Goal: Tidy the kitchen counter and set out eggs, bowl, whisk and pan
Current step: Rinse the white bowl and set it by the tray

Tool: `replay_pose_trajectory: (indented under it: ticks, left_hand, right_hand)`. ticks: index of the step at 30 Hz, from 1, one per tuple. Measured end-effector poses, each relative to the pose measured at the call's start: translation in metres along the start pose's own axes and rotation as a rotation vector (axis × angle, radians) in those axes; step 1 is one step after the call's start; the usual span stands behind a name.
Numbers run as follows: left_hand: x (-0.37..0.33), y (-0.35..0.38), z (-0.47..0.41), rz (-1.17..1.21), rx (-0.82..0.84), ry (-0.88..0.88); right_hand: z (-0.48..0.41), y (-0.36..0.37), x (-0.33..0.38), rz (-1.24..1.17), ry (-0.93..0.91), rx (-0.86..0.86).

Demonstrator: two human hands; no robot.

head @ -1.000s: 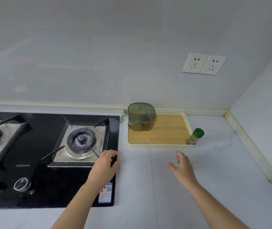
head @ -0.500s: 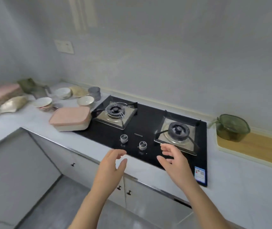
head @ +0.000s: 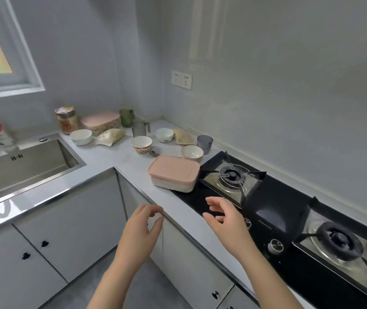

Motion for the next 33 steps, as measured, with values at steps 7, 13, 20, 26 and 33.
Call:
replay_pose_trajectory:
  ticks: [7, 13, 20, 26, 33]
  left_hand:
    - [0.063, -0.075, -0.067, -0.091, -0.145, -0.109]
    - [0.113, -0.137, -0.082, -0.047, -0.318, -0.242]
    - [0.177, -0.225, -0.075, 0.005, -0.470, -0.325]
    - [0.243, -0.339, -0.050, -0.023, -0.449, -0.305]
    - [0.318, -0.473, -0.016, -0.142, -0.460, -0.336]
  right_hand:
    - [-0.110, 0.093, 0.036, -0.105, -0.045, 0.181]
    - [-0.163, 0.186, 0.084, -0.096, -0.182, 0.337]
    - [-0.169, 0.293, 0.141, -0.078, -0.260, 0.460]
    - [-0.150, 0.402, 0.203, -0.112, -0.220, 0.456]
    - [-0.107, 0.535, 0.275, -0.143, -0.168, 0.535]
Point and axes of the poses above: each hand's wrist, its own z-axis away from the middle knuckle, its own y-axis out of the palm, x = y × z, the point moved 3 cm from there along -z, towards the middle knuckle, and after that the axes turned 1 degree about -y, right-handed, at the moved point
